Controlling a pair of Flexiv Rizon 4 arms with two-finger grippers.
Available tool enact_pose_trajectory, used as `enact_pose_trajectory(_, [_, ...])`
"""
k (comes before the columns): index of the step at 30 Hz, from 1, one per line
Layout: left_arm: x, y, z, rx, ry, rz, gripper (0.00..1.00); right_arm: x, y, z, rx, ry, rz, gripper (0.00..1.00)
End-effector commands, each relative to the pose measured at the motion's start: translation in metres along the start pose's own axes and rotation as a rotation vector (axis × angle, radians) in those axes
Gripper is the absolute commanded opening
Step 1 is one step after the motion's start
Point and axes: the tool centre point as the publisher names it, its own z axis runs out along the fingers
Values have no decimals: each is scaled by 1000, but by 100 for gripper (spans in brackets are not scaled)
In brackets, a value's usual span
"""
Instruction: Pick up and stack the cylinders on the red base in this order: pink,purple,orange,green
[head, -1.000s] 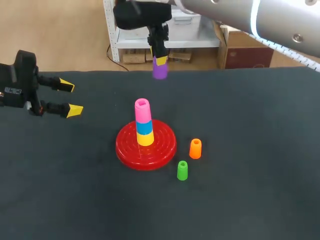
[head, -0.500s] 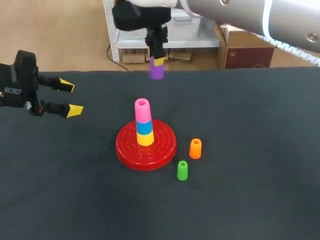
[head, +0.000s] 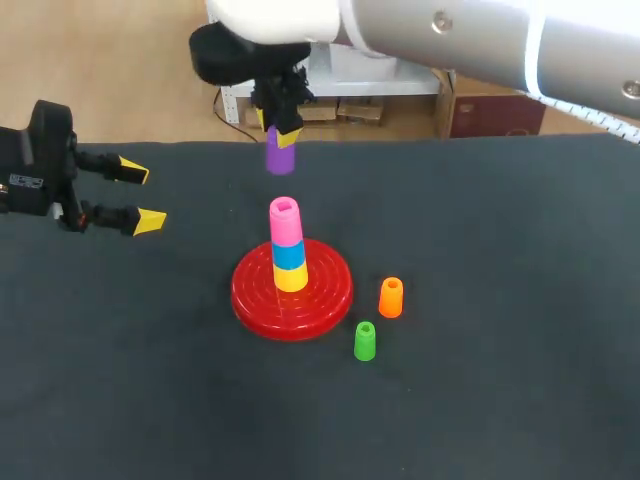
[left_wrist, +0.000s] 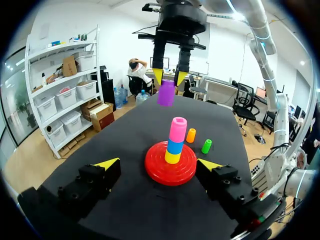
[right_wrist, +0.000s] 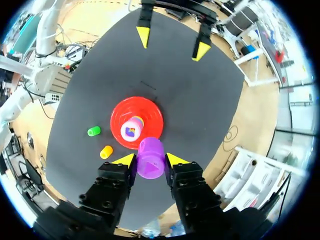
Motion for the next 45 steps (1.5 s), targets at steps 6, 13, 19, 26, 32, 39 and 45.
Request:
enact_pose_trajectory(6, [2,2,1,2,-3,3,100,-18,12,-1,-14,-14,-49,0])
enact_pose_trajectory(13, [2,2,1,2,-3,3,100,-27,24,-8,-7,-30,-72,0])
enact_pose_trajectory(19, [2,2,1,2,-3,3,100,-29,32,-12,-59,-16,-99,0])
enact_pose_trajectory(26, [2,2,1,2,-3,3,100,-29,45,-1,-86,-18,-85,0])
enact_pose_trajectory(32, [2,2,1,2,-3,3,100,-27,52,8,-117,8,-60,0])
enact_pose_trajectory(39, [2,2,1,2,-3,3,100,-27,49,16,-130,21,-48,0])
enact_pose_trajectory(45, [2,2,1,2,-3,3,100,-25,44,19,-129,40,-36,0])
